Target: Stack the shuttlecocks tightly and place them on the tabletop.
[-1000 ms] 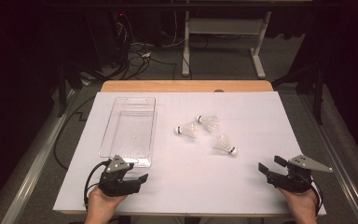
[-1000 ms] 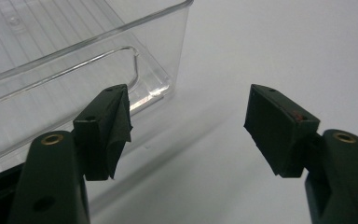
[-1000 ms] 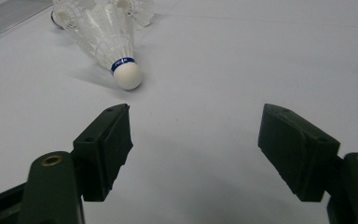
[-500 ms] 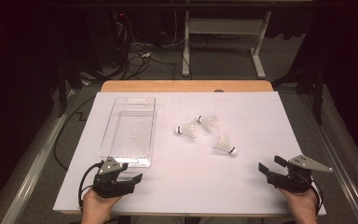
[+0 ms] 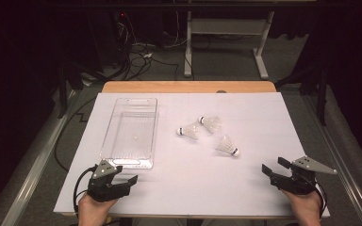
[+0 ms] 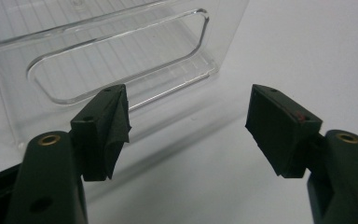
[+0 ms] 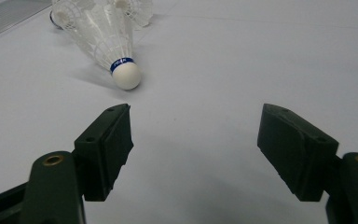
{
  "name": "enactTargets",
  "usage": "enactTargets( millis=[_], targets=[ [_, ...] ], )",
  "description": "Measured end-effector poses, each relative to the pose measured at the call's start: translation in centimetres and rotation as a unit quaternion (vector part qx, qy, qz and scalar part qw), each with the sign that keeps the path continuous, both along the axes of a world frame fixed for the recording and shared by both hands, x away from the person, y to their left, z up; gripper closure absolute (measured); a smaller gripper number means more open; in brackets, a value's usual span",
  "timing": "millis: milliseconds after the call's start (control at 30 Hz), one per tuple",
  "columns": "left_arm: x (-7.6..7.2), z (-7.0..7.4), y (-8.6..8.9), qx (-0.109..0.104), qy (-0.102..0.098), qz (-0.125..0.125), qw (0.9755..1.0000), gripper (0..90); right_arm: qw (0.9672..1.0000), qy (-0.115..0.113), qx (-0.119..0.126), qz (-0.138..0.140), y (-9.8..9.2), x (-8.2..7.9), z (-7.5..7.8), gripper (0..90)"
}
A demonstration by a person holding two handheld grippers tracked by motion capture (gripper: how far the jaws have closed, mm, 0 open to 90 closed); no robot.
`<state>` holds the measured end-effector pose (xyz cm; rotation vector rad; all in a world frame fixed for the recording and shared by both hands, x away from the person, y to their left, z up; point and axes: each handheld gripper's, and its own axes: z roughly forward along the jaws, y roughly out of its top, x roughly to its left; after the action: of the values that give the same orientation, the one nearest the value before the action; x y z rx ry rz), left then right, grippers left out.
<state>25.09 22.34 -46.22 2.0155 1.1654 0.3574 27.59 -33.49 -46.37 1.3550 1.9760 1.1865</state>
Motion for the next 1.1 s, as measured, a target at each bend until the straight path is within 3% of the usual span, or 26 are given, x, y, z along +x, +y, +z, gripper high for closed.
enactTargets(
  millis=[667, 1100],
  targets=[
    [-0.3, -0.4, 1.9, -0.036, -0.003, 0.043, 0.9984, 31.1, 1.0000, -0.002, 0.001, 0.002, 0.0, -0.1, 0.1, 28.4],
    [-0.3, -0.5, 2.3, -0.036, -0.007, 0.050, 0.9981, 31.3, 0.9999, -0.010, 0.013, -0.001, 0.0, -0.2, 0.3, 30.8]
  ],
)
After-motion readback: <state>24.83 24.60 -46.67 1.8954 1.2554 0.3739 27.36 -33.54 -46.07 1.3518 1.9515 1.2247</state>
